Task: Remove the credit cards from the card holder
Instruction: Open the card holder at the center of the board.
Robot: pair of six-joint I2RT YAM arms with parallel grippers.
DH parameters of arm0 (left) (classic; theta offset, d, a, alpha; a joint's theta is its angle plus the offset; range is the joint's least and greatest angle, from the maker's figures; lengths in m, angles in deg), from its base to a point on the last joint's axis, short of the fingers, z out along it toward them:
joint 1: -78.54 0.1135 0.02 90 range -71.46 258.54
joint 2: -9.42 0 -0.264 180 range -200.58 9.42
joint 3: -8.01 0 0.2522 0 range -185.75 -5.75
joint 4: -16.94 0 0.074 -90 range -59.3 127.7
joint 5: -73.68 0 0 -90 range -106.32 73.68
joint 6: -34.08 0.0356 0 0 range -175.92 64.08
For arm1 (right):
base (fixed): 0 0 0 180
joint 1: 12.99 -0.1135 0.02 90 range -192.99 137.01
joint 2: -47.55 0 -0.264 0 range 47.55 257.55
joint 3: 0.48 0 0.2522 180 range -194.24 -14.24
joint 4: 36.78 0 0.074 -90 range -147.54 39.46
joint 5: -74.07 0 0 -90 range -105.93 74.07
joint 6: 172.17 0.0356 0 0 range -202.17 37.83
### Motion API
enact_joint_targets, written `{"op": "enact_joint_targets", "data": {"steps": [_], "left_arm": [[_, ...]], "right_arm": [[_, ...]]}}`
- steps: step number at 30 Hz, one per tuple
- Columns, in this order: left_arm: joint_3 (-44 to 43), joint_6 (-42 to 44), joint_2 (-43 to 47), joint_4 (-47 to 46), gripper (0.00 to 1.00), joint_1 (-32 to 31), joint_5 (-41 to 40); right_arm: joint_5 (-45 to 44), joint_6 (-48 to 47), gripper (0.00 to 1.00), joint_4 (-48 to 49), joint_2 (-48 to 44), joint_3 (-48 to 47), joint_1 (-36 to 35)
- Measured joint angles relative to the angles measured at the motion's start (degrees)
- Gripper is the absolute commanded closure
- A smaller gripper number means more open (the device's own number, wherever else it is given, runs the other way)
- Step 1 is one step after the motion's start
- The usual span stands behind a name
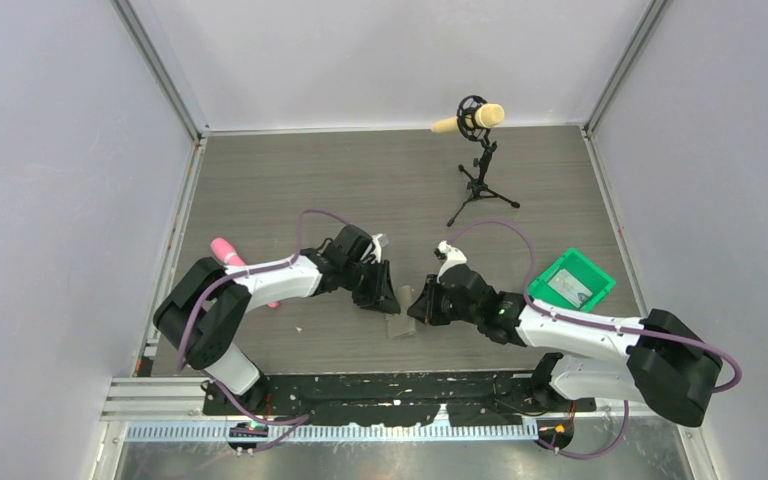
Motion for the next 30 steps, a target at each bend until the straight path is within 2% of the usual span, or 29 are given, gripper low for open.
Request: {"op": "enact_joint_targets", "data": {"steps": [9,18,20,26,29,30], "left_arm": [[-0.4,0.5,0.0,1.3,1.00,-0.1,-0.9],[-0.4,2.6,1.4,4.6,1.00,-0.1,-3.1],[-0.4,2.8,2.5,5.3,1.00,-0.1,-3.9],[0.0,2.8,3.8,6.3,1.00,-0.1,-5.6],[0.9,2.6,3.8,6.1,1.00,0.0,-5.7],[1.4,2.5,3.8,5.9,1.00,0.1,-5.7]], "right_arm": [[-1.7,0.0,0.95,-1.6,-1.2,0.0,-0.1],[-3.1,-2.6,0.93,-2.4,-1.7,0.0,0.0],[-3.5,-3.6,0.88,-3.0,-1.5,-0.1,0.3],[-5.3,-6.4,0.55,-7.1,-0.4,-1.7,1.4],[-6.9,-7.5,0.44,-10.3,-0.4,-3.6,1.4],[-7.9,-7.7,0.36,-11.6,-0.4,-4.6,1.0]]}}
